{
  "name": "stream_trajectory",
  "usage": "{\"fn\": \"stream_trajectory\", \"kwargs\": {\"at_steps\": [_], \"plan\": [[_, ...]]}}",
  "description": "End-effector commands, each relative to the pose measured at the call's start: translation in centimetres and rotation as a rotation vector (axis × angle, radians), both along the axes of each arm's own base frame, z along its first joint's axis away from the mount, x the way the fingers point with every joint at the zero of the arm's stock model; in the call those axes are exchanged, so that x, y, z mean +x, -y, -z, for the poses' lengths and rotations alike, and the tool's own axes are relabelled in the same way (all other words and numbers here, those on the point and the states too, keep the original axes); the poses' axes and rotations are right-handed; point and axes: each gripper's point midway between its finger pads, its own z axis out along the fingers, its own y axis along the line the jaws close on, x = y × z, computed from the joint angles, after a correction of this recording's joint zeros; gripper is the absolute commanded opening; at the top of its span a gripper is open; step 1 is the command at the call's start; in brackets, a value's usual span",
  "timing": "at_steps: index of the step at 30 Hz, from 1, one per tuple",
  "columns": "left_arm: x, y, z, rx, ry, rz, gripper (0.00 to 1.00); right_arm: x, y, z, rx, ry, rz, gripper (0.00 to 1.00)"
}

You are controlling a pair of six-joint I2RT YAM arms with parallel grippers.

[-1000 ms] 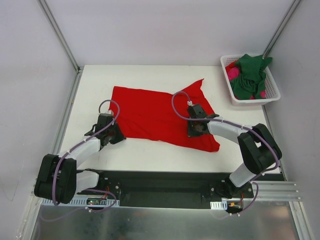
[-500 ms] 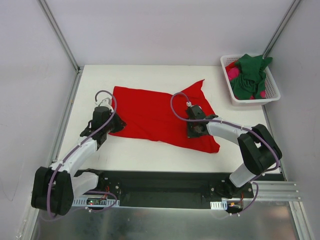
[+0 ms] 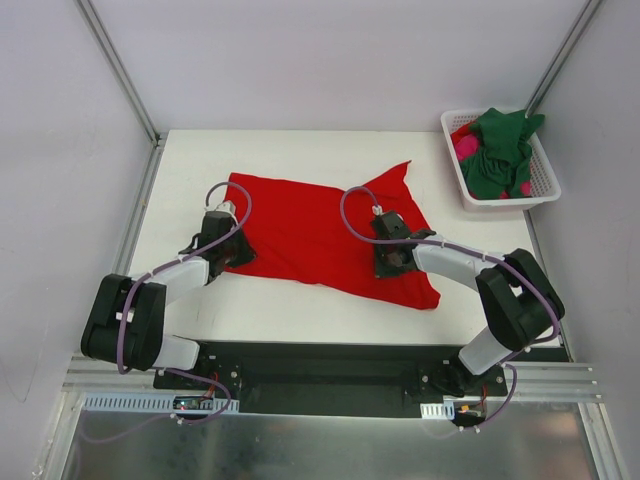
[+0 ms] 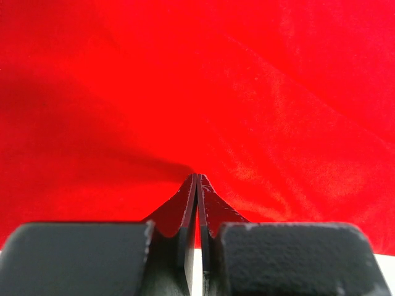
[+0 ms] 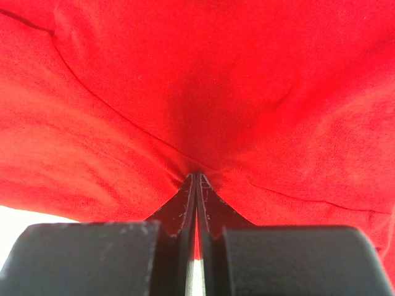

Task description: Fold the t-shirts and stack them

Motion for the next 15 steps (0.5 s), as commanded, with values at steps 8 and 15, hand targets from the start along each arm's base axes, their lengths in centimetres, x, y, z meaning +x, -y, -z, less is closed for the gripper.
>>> {"fn": "stream_trajectory", "kwargs": {"at_steps": [8,15], "plan": [[-1.8,-1.8,1.2,0.082,-0.03,-0.045,0.0,-2.3,1.4,0.7,-0.059,-0.076,-0.004,0.01],[-4.1,-2.5,2.6,0.098,-0.126,-0.079,0.0,-2.3,1.3,0.8,-0.055,-0.081,-0.01,0.01]]}}
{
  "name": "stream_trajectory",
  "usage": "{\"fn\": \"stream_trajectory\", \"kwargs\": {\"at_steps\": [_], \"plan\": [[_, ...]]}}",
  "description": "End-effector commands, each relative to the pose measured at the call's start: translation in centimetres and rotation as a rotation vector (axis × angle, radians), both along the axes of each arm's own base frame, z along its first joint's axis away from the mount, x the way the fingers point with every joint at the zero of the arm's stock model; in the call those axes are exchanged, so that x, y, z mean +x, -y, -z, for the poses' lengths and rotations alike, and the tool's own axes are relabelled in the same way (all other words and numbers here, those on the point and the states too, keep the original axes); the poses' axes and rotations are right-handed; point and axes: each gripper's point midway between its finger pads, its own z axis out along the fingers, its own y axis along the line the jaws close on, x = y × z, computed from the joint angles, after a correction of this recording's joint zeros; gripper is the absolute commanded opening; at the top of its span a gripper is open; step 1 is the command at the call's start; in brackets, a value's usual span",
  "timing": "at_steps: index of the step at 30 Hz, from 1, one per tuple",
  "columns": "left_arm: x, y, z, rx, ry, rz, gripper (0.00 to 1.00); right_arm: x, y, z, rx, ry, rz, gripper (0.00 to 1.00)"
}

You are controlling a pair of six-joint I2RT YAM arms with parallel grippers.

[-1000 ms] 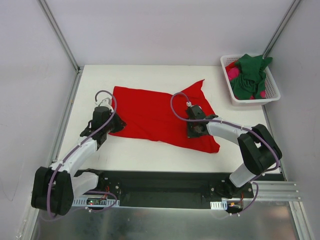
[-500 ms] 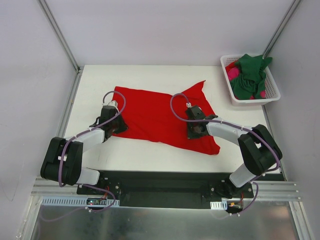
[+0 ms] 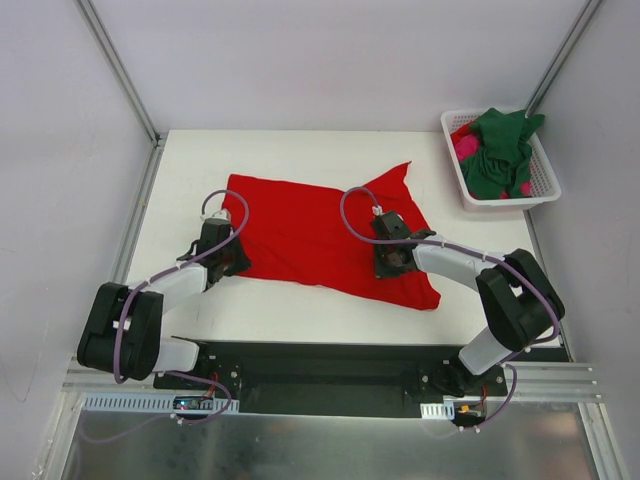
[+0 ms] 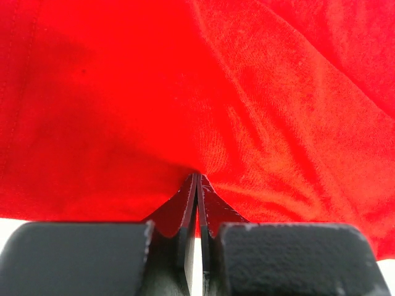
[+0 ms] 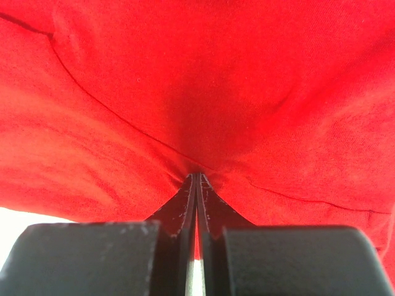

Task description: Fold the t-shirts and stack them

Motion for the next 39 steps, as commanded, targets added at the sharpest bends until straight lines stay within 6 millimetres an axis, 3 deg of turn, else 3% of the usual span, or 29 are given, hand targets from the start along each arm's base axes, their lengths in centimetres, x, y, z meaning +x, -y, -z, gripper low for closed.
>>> {"fn": "stream_trajectory", "kwargs": {"at_steps": [1,12,19,31,34,39], "plan": [[-2.5,-1.0,1.3,0.039,-0.091,-0.041,0.0,-2.2,1.2,0.7,-0.052,-0.076,-0.007,0.01],[-4.9,-2.5,0.8,0.086,-0.203,-0.119,0.0,-2.1,0.9,0.4,-0.04,-0.073,-0.017,0.02],[-8.5,-1.9,2.8,0.055,-0.36,-0.114,0.0,-1.9,0.7,0.0,-0.032,-0.067,-0.025,0.02],[-13.1,-1.9,3.8,0.077,-0.384,-0.173,0.0,-2.0,0.9,-0.5,-0.035,-0.062,-0.031,0.01],[-13.2,-1.9,3.5,0.076,-0.358,-0.18,0.0,-2.0,0.9,-0.5,-0.034,-0.062,-0.031,0.01],[-12.1,-2.9,1.4,0.11,-0.268,-0.204,0.0,-2.2,1.2,-0.7,-0.041,-0.061,-0.028,0.01]]}}
